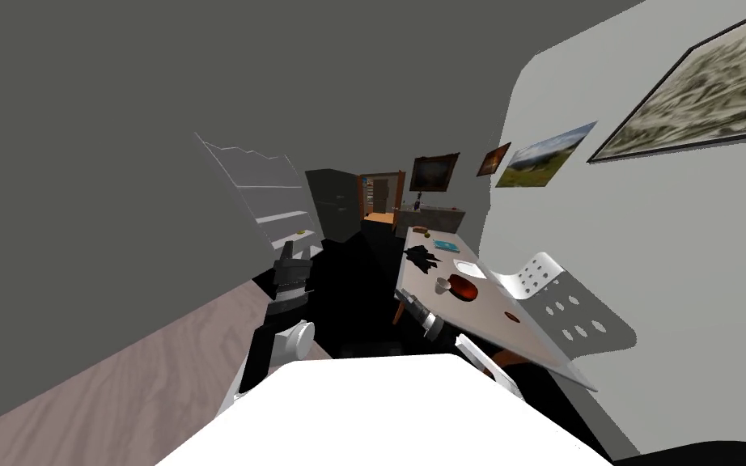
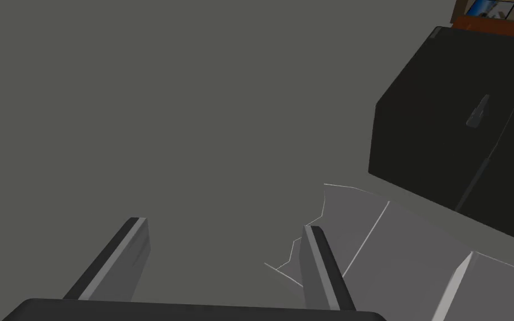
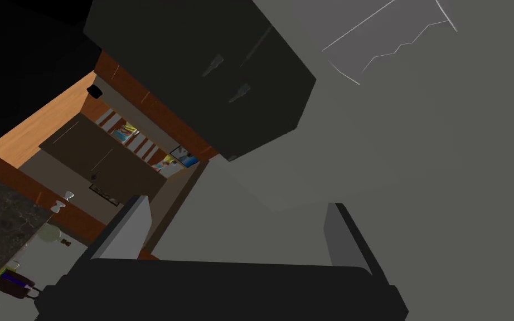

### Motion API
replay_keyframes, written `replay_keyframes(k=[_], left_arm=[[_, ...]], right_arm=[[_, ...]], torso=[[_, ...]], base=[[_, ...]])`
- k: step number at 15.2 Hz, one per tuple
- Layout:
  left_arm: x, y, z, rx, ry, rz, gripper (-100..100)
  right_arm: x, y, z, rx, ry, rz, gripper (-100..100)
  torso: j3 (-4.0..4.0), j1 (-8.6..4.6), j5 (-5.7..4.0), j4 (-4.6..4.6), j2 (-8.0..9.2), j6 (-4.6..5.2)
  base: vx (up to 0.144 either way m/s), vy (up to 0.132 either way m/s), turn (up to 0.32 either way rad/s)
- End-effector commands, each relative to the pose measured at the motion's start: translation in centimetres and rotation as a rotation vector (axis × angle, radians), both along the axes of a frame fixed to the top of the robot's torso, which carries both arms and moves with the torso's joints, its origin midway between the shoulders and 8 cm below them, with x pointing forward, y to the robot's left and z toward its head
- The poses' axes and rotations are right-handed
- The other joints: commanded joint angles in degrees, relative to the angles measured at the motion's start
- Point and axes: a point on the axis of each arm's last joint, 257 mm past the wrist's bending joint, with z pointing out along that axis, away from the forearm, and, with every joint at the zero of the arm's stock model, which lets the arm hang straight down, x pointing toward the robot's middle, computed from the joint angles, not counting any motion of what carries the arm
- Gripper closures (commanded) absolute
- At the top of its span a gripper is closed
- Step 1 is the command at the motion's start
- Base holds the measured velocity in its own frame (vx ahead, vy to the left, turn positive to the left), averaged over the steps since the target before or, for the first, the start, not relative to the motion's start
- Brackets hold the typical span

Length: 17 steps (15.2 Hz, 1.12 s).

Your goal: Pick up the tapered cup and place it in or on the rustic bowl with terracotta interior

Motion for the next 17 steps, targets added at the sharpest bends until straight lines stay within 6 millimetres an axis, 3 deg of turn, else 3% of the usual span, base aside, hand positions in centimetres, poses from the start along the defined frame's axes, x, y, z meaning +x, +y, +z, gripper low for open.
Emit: replay_keyframes(k=[1,2,4,5,10,13,17], left_arm=[[0.0,0.0,0.0,0.000,0.000,0.000,0],[0.0,0.0,0.0,0.000,0.000,0.000,0],[0.0,0.0,0.0,0.000,0.000,0.000,0],[0.0,0.0,0.0,0.000,0.000,0.000,0],[0.0,0.0,0.0,0.000,0.000,0.000,0],[0.0,0.0,0.0,0.000,0.000,0.000,0],[0.0,0.0,0.0,0.000,0.000,0.000,0]], right_arm=[[-0.3,-0.7,-1.5,-0.030,0.022,0.005,-100],[-0.9,-1.1,-3.3,-0.096,0.041,0.037,-100],[-1.0,-1.6,-4.2,-0.105,0.059,0.030,-100],[-1.7,-2.5,-6.1,-0.174,0.081,0.059,-100],[-2.6,-4.6,-9.4,-0.261,0.132,0.074,-100],[-4.0,-7.6,-13.0,-0.399,0.181,0.119,-100],[-5.3,-11.2,-15.7,-0.500,0.238,0.127,-100]], torso=[[0.00,0.00,0.00,0.00,0.00,0.00],[0.00,-0.06,-0.01,0.00,0.01,0.03],[0.01,-0.09,-0.02,0.00,0.01,0.03],[0.01,-0.12,-0.03,0.00,0.02,0.04],[-0.01,-0.16,-0.03,-0.01,-0.01,0.02],[-0.02,-0.20,-0.04,0.00,-0.03,0.01],[-0.02,-0.25,-0.05,-0.01,-0.04,0.00]], base=[[0.000,0.025,0.065],[0.002,0.031,0.192],[0.003,0.023,0.106],[0.005,0.025,0.153],[0.007,0.014,0.147],[0.012,0.005,0.215],[0.013,-0.008,0.152]])
